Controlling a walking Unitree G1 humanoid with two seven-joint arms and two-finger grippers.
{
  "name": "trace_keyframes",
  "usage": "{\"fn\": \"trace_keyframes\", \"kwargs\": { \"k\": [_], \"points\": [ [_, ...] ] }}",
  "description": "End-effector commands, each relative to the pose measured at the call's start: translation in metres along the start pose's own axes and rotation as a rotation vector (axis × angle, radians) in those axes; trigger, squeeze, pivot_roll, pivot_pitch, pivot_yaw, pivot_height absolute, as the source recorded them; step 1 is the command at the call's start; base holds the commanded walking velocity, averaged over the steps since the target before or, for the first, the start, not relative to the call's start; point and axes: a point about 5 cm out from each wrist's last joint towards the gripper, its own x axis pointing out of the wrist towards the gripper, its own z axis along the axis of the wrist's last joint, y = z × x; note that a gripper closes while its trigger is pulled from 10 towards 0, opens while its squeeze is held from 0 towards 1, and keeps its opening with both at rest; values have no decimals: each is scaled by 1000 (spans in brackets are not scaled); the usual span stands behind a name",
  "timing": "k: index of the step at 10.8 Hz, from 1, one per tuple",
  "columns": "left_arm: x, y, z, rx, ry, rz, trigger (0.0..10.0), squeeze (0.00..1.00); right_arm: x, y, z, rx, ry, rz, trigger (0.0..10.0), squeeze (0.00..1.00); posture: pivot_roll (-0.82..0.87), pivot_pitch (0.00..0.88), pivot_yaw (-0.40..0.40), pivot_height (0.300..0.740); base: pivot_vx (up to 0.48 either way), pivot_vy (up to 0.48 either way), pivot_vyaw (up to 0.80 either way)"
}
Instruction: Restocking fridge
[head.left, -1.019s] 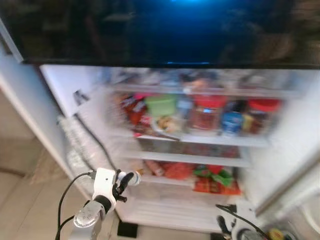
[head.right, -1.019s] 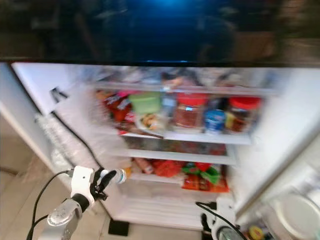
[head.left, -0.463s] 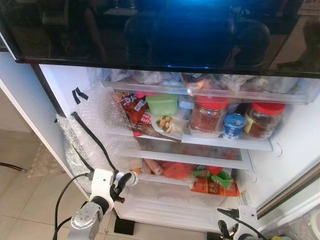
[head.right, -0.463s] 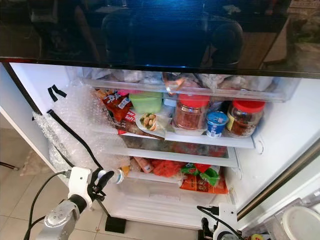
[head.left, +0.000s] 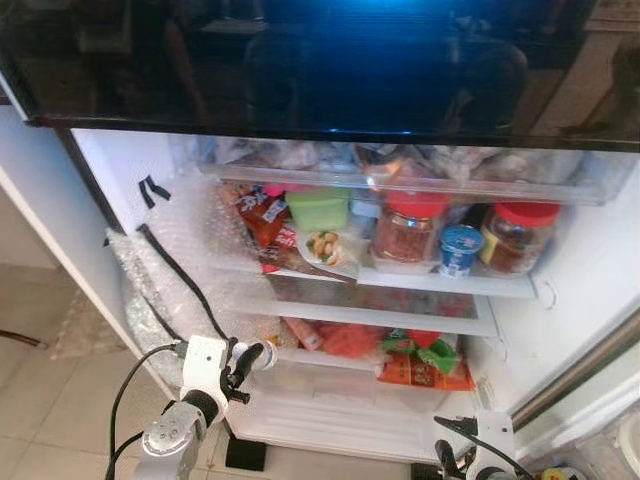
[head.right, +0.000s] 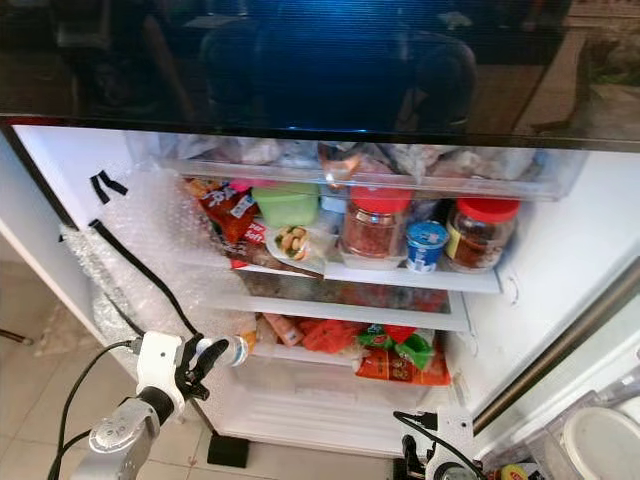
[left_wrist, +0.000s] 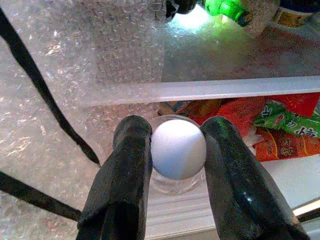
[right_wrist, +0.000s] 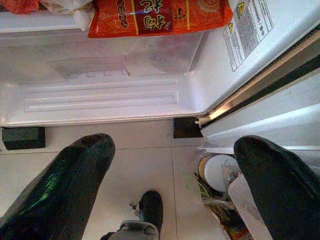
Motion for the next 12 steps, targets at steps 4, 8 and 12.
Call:
{"fn": "trace_keyframes", "kwargs": {
  "k": [4, 8, 12],
  "points": [
    [5, -2, 9, -9, -31, -15, 10000, 0, -3, -8, -14, 45, 37, -29, 10000, 0, -65, 26, 6, 740, 0, 0, 0],
    [8, -4, 13, -7, -42, -21, 10000, 0, -3, -8, -14, 44, 35, -18, 10000, 0, -71, 25, 9, 715, 0, 0, 0],
    [11, -6, 15, 2, -54, -23, 10000, 0, -3, -7, -14, 42, 29, -7, 10000, 0, -71, 20, 9, 640, 0, 0, 0]
  ]
}}
